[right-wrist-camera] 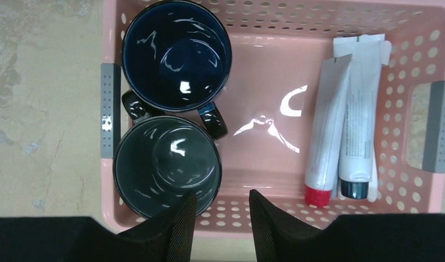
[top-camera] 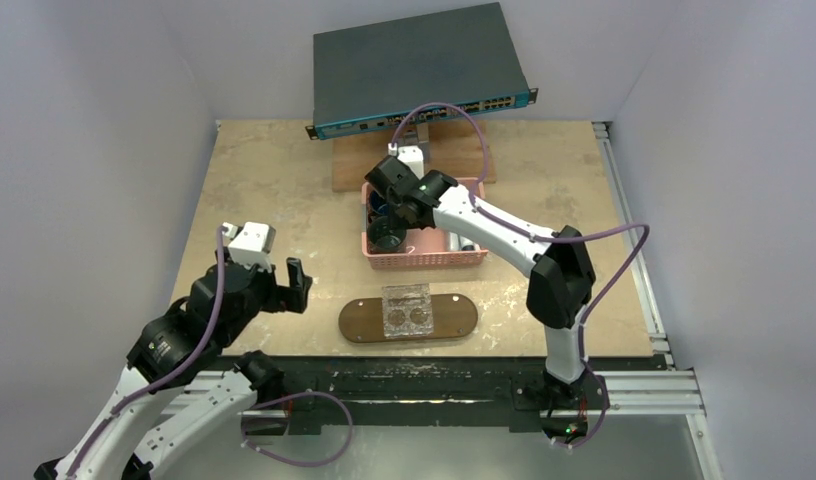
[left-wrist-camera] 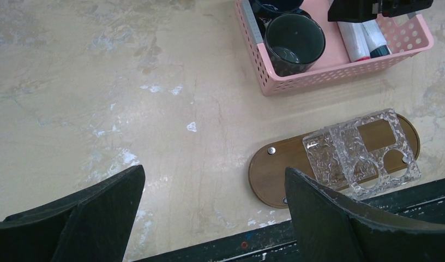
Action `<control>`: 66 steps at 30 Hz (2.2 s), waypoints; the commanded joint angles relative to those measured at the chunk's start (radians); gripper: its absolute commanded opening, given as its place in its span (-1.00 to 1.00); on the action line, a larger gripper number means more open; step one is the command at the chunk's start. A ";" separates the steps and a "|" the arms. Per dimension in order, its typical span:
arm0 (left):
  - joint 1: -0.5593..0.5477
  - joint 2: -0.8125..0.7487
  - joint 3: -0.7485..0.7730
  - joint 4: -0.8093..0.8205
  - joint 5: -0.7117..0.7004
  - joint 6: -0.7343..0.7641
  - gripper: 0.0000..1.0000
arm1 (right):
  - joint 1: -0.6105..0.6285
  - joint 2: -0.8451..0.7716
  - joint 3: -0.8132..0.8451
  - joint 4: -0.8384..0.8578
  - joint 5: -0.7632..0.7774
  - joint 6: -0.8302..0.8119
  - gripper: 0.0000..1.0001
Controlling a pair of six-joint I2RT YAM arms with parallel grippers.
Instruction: Prepare toiletry sets of a toothbrush and toothpaste on the tray
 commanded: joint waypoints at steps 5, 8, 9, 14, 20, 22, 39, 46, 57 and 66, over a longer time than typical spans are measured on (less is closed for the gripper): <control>0.005 0.023 -0.009 0.016 -0.008 0.006 1.00 | -0.032 0.036 -0.008 0.100 -0.098 -0.047 -0.14; 0.004 0.029 -0.009 0.017 -0.006 0.008 1.00 | -0.045 0.053 -0.015 0.109 -0.109 -0.050 -0.14; 0.004 0.030 -0.009 0.016 -0.006 0.009 1.00 | -0.049 0.059 -0.018 0.111 -0.119 -0.050 -0.14; 0.005 0.036 -0.009 0.016 -0.005 0.012 1.00 | -0.066 0.091 -0.026 0.127 -0.143 -0.062 -0.14; 0.006 0.046 -0.007 0.018 -0.004 0.015 1.00 | -0.074 0.131 -0.023 0.137 -0.179 -0.082 -0.15; 0.006 0.048 -0.007 0.017 -0.006 0.015 1.00 | -0.076 0.144 -0.024 0.137 -0.186 -0.086 -0.16; 0.013 0.051 -0.008 0.018 0.000 0.017 1.00 | -0.091 0.179 -0.013 0.126 -0.213 -0.109 -0.94; 0.015 0.054 -0.007 0.020 0.005 0.018 1.00 | -0.092 0.126 -0.009 0.115 -0.188 -0.123 -1.00; 0.020 0.052 -0.007 0.022 0.009 0.019 1.00 | -0.091 0.000 0.008 0.088 -0.147 -0.166 -1.00; 0.022 0.047 -0.008 0.022 0.009 0.019 1.00 | -0.089 -0.104 0.016 0.063 -0.142 -0.198 -1.00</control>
